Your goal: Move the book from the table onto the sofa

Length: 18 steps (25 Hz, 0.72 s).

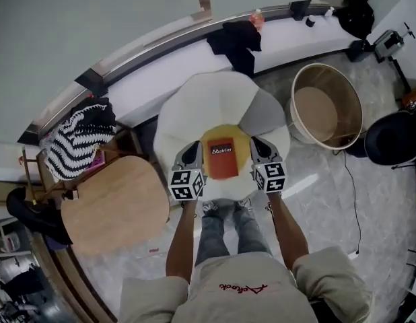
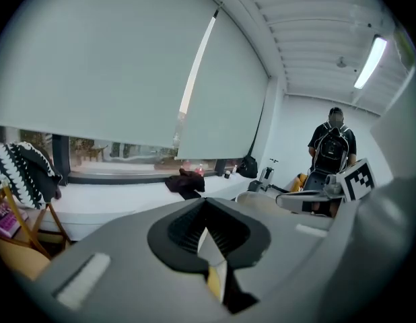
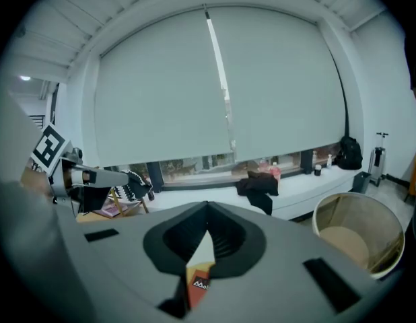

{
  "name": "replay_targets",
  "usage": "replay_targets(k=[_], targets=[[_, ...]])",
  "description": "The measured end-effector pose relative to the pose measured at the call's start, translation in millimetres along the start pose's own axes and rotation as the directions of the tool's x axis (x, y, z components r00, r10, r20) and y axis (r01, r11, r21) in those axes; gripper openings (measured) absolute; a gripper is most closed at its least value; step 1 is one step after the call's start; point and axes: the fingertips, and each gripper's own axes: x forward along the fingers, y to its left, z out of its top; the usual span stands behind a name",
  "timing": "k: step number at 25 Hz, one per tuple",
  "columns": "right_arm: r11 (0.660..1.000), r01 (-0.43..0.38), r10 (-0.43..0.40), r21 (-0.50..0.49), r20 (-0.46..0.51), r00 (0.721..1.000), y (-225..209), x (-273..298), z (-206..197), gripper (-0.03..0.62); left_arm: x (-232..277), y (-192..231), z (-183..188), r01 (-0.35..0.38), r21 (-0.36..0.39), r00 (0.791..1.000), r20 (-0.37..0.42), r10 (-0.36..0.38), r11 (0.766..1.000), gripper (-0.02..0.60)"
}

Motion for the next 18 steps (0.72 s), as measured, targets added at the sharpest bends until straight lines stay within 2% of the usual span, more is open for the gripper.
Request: replay_targets(k=[4,10,18], targets=[[1.0,0.01,-0.009,-0.019,0.052,0.999,2.4,-18.2,45.3,0.009,-16.9,-4.7,45.9,-0.002,0.034,0.999,0.048,0.0,0.999,0.009],[0.999,0.023,-0.019,-0.034,0.11,0.994,0.9,-50.5,90.5,0.009,-39.3,-16.5,94.1,-0.003,0.084,0.995,0.104,-0.006,0.996,0.009],[0.992,0.036,-0.014,-0.119,0.179,0.984,6.0,-79.8,143.5,0.009,-70.8,-18.4,137.1,-0.026,0.096,0.985,0.17,0.01,0.995,0.009]])
